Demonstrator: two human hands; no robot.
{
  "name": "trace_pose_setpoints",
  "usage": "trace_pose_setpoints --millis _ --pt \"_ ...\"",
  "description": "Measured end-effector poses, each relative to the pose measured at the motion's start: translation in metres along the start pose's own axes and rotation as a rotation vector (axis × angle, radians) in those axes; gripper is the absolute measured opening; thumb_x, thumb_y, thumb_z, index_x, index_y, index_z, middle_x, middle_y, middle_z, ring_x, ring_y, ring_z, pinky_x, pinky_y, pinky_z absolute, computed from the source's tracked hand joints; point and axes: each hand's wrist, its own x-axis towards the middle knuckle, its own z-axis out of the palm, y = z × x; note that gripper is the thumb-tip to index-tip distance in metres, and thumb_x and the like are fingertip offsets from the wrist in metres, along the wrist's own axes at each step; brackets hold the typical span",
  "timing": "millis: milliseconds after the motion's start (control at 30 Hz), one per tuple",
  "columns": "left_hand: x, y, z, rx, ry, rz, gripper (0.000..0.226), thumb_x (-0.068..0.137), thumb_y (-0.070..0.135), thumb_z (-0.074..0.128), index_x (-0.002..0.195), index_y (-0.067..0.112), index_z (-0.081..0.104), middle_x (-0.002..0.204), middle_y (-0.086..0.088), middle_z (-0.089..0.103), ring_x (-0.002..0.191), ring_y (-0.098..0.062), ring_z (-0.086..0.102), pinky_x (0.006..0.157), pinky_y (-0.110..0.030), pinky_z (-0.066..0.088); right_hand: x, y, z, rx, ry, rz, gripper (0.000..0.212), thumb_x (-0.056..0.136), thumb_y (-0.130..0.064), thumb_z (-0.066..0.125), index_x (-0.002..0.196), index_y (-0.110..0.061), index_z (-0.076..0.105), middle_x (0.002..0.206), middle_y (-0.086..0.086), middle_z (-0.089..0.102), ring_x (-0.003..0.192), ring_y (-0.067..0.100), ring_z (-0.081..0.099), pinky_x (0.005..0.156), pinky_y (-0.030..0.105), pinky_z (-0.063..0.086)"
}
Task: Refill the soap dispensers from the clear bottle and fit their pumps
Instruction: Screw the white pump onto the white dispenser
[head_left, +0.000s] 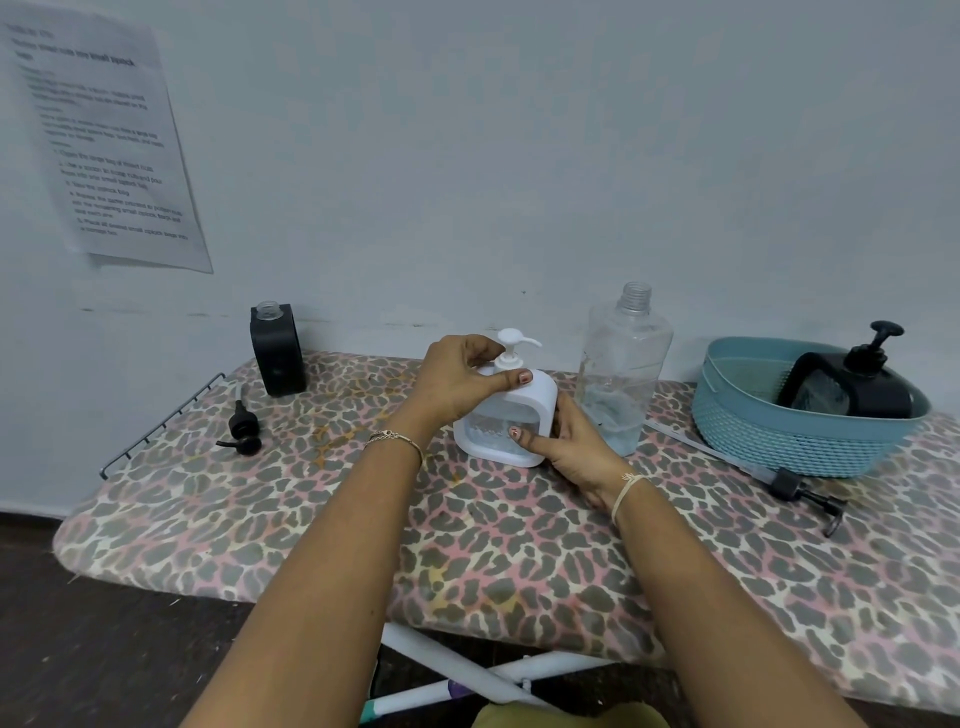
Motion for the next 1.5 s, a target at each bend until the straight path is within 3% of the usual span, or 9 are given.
trace_pose_setpoints --millis 133,367,500,600,867,1033,1167,1300,1500 --pt "-0.001 0.005 -0.003 0.01 -0.024 -0.002 0.034 0.071 0.027 0.086 0.097 0.012 0.071 0.095 0.002 0.07 0.091 -0.008 0.063 0.074 -0.008 0.045 0.0 -0.004 0.0 -0.019 0.0 0.017 0.065 0.084 -0.008 0.073 0.139 -0.018 0.04 0.126 0.005 0.062 0.113 0.018 0.062 0.094 0.036 0.052" --pt "-0.008 0.012 -0.009 0.058 -0.059 0.004 0.041 0.075 0.031 0.082 0.108 0.008 0.07 0.105 -0.001 0.069 0.099 -0.01 0.061 0.082 -0.017 0.043 -0.011 -0.011 0.008 -0.111 0.097 -0.006 0.062 0.078 -0.015 0.079 0.131 -0.019 0.046 0.122 0.003 0.062 0.109 0.016 0.062 0.093 0.037 0.053" --pt "-0.02 0.025 -0.008 0.033 -0.101 0.004 0.031 0.079 0.035 0.079 0.102 0.016 0.07 0.103 0.005 0.068 0.103 -0.009 0.06 0.08 -0.014 0.043 -0.033 -0.029 0.01 -0.187 0.161 -0.042 0.057 0.077 -0.017 0.08 0.124 -0.024 0.049 0.115 -0.003 0.064 0.101 0.009 0.063 0.083 0.026 0.054" --pt "-0.029 0.042 -0.003 -0.001 -0.13 0.01 0.038 0.08 0.04 0.077 0.108 0.015 0.069 0.108 0.007 0.066 0.109 -0.009 0.059 0.088 -0.022 0.042 -0.053 -0.041 0.001 -0.208 0.176 -0.102 0.053 0.078 -0.016 0.079 0.122 -0.025 0.052 0.116 -0.003 0.065 0.099 0.007 0.064 0.08 0.024 0.054" --pt "-0.045 0.105 0.043 -0.004 -0.212 0.134 0.045 0.083 0.043 0.073 0.114 0.01 0.068 0.113 0.001 0.068 0.107 -0.011 0.061 0.092 -0.026 0.045 -0.109 -0.068 -0.042 -0.516 0.501 -0.316 0.052 0.069 -0.047 0.076 0.111 -0.028 0.053 0.103 -0.007 0.064 0.089 0.011 0.064 0.075 0.037 0.056" --pt "-0.041 0.143 0.087 -0.001 -0.21 0.178 0.057 0.085 0.045 0.069 0.13 0.011 0.059 0.131 0.0 0.061 0.12 -0.015 0.055 0.094 -0.023 0.041 -0.132 -0.088 -0.074 -0.682 0.732 -0.388 0.047 0.071 -0.046 0.075 0.108 -0.028 0.053 0.096 -0.009 0.063 0.082 0.015 0.063 0.068 0.039 0.055" --pt "-0.032 0.17 0.12 -0.034 -0.134 0.196 0.052 0.08 0.041 0.077 0.12 0.011 0.065 0.124 0.0 0.065 0.113 -0.015 0.059 0.086 -0.021 0.042 -0.134 -0.1 -0.1 -0.782 0.902 -0.393 0.05 0.073 -0.048 0.073 0.113 -0.026 0.054 0.096 -0.004 0.065 0.083 0.021 0.063 0.065 0.041 0.054" --pt "-0.013 0.19 0.145 -0.044 -0.115 0.219 0.048 0.081 0.035 0.077 0.119 0.007 0.066 0.122 -0.006 0.067 0.11 -0.019 0.061 0.085 -0.022 0.043 -0.124 -0.107 -0.123 -0.831 0.982 -0.362 0.055 0.074 -0.051 0.07 0.12 -0.026 0.051 0.102 0.0 0.066 0.086 0.023 0.063 0.064 0.037 0.054" --pt "0.025 0.213 0.167 -0.017 -0.111 0.264 0.043 0.083 0.036 0.075 0.114 0.006 0.068 0.116 -0.007 0.069 0.105 -0.02 0.062 0.088 -0.029 0.048 -0.101 -0.118 -0.149 -0.721 1.019 -0.385 0.062 0.074 -0.051 0.073 0.123 -0.021 0.049 0.111 -0.001 0.064 0.092 0.02 0.062 0.067 0.027 0.046"
